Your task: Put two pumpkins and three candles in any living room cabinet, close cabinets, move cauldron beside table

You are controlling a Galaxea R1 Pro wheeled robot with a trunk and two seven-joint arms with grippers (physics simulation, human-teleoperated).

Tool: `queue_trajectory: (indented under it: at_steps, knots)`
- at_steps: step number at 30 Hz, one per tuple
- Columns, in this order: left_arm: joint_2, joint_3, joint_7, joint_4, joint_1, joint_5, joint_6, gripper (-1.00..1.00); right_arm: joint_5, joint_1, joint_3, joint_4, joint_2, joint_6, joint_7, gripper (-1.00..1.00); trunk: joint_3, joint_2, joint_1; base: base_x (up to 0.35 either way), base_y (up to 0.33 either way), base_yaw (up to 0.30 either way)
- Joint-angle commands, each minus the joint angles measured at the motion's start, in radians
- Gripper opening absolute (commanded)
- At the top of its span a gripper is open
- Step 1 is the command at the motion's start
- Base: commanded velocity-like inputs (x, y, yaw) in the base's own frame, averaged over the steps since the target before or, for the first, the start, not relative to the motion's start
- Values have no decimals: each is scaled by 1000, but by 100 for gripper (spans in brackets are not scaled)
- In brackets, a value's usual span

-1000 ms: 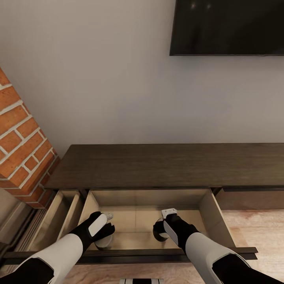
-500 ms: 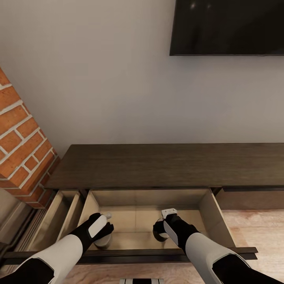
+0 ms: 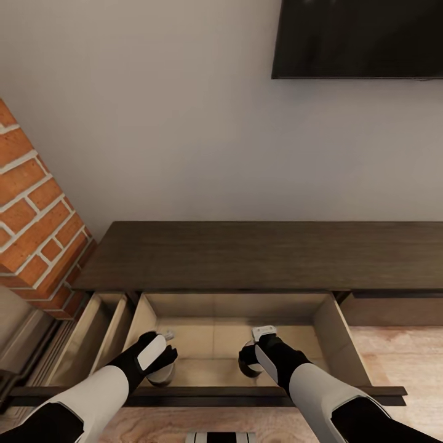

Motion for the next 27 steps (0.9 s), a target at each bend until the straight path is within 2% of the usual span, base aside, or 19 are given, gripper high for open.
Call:
queue_trajectory:
  at_steps: [1,10,17,20,27]
  knots:
    - [0,0,-1,0,0,-2,1,-100,-4,0,0,0,0,-1,-1,-100,-2,0,0,0,0,62]
    - [0,0,-2,-5,0,-2,0,-100,-5,0,0,0,0,-2,-1,-100,-14,0,0,0,0,24]
    - [2,1,-2,-8,0,-1,0,-100,-6,0,0,1,0,-8,-1,-100,-16,0,0,9,0,-190]
    - [3,0,-2,-8,0,-2,1,-100,-6,0,0,2,0,-8,-1,-100,-17,0,0,189,0,-165]
    - [2,1,-2,-8,0,0,0,-100,-6,2,0,2,0,-11,-1,-100,-20,0,0,39,0,-4]
